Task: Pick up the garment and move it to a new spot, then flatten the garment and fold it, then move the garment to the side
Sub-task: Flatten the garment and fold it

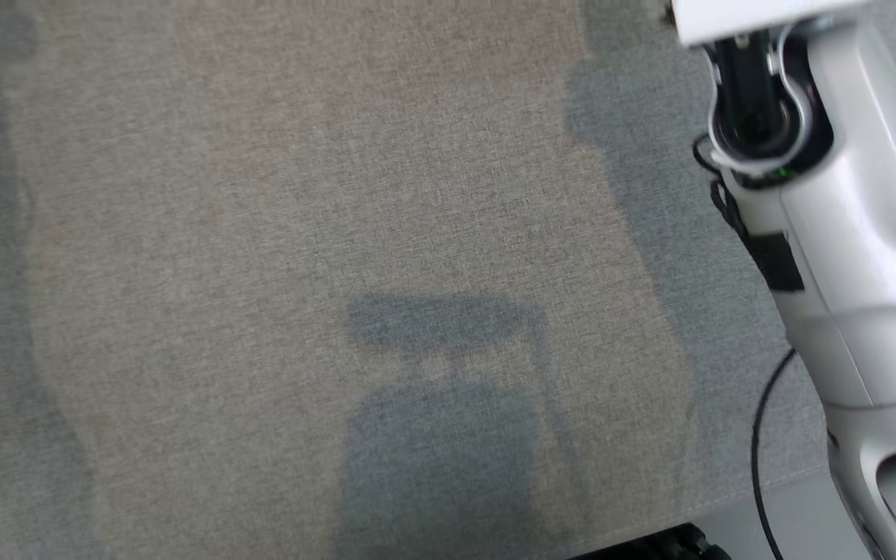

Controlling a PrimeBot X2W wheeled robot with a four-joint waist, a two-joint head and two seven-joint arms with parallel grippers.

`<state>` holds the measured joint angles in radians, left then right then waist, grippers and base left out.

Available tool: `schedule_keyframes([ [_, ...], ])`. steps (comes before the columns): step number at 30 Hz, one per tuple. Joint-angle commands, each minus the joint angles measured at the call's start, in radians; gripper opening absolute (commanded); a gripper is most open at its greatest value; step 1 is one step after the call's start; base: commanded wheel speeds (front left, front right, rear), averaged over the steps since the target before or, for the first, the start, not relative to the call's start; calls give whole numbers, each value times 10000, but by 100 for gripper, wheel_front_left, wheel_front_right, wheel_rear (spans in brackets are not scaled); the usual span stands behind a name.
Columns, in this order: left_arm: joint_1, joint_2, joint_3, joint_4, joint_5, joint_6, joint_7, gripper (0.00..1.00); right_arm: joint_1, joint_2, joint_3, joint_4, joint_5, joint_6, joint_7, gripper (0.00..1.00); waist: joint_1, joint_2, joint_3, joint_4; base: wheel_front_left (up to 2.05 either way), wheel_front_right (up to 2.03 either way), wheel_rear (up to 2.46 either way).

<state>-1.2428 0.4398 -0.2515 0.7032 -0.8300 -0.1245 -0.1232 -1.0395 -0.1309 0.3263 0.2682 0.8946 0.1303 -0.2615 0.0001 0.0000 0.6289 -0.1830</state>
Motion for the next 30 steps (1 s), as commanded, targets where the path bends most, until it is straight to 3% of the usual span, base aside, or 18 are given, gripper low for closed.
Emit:
schedule_keyframes([
  [1, 566, 102, -92, -259, -197, -73, 70, 0, 500, -201, -60, -247, -68, 6, -43, 0, -1, 0, -594, 332, 0, 0, 0],
  [11, 4531, 549, -483, -2958, -1176, -62, -98, 0, 4563, -646, -537, -1797, 178, 7, 114, 0, -1, 0, -2348, 944, 0, 0, 0],
  [21, 9046, 409, -532, -4921, -1397, 779, -835, 0, 8680, -257, -1562, -2640, 484, 6, 65, 0, -1, 0, -3842, 1332, 0, 0, 0],
  [30, 11851, 11, -650, -5922, -1178, 1261, -1264, 0, 10899, -182, -1747, -3328, 136, 6, 580, 0, -1, 0, -4744, 1385, 0, 0, 0],
])
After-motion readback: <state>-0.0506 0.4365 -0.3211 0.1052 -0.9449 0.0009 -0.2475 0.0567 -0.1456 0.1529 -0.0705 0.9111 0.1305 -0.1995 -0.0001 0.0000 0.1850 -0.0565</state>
